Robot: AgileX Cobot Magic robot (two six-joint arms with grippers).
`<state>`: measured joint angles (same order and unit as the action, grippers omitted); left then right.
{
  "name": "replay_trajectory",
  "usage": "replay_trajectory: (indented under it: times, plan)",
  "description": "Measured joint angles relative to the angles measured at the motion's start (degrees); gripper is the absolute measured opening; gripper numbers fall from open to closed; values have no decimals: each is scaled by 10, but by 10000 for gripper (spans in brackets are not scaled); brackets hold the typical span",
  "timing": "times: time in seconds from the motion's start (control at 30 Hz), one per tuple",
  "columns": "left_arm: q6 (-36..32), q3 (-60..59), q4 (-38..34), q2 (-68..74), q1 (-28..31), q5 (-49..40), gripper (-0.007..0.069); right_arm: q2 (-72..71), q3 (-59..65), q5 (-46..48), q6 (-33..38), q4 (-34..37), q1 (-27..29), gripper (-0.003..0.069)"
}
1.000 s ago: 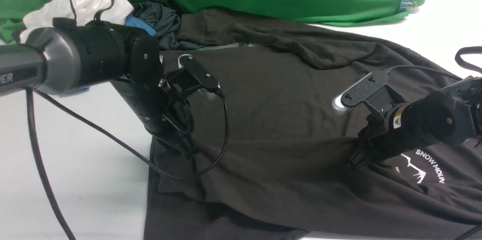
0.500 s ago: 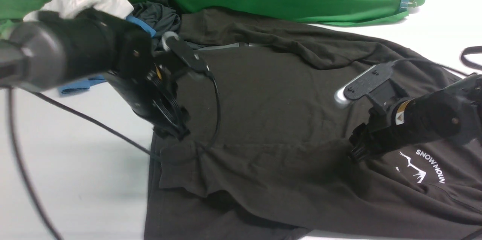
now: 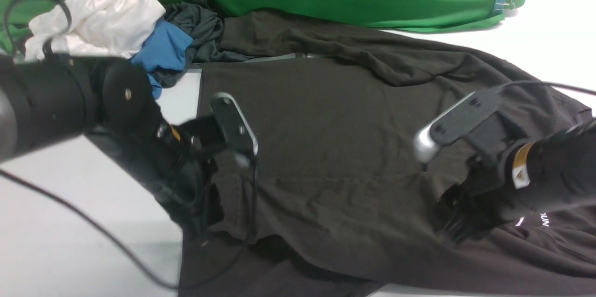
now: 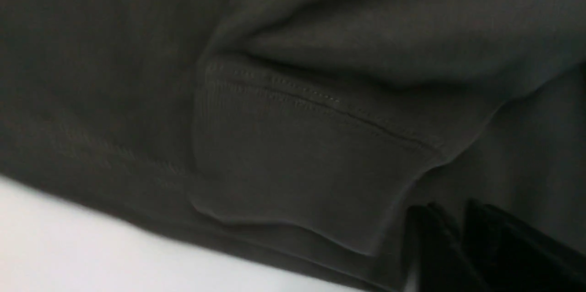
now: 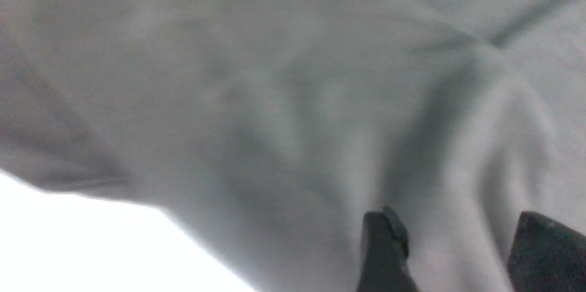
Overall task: Fold a long-sleeved shirt on a white desktop.
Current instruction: 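Fold the left side of the black T-shirt inward over its body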
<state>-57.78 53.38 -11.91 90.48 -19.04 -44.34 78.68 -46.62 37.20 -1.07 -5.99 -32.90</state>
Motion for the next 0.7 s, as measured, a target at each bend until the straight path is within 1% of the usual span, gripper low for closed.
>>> replay_trajectory:
  times: [0.07, 0.1, 0.17, 0.23, 0.3, 0.43, 0.53, 0.6, 0.67, 0.7]
  plan:
    - [-49, -18, 5, 0, 0, 39, 238, -1, 0, -11, 3, 0, -19, 393]
    - [-56, -21, 7, 0, 0, 48, 254, -1, 0, -14, 3, 0, -22, 393]
    - [-88, -35, 16, 3, 0, 87, 341, -1, 0, -29, 4, 0, -31, 393]
    - [-119, -41, 18, 10, 0, 99, 393, -1, 0, -32, 4, 0, -32, 393]
    - [-150, -42, 20, 20, 0, 101, 414, -1, 0, -34, 4, 0, -32, 393]
    - [-169, -42, 18, 37, 0, 116, 421, -1, 0, -36, 4, -1, -32, 393]
    - [-171, -42, 16, 56, 0, 120, 395, -2, 0, -39, 4, -1, -32, 393]
    - [-171, -42, 16, 65, 0, 115, 361, -2, 0, -39, 4, -1, -32, 393]
    - [-171, -42, 16, 67, 0, 106, 298, -2, 0, -39, 4, -1, -32, 393]
    - [-171, -42, 16, 67, 0, 103, 251, -2, 0, -41, 4, -2, -32, 393]
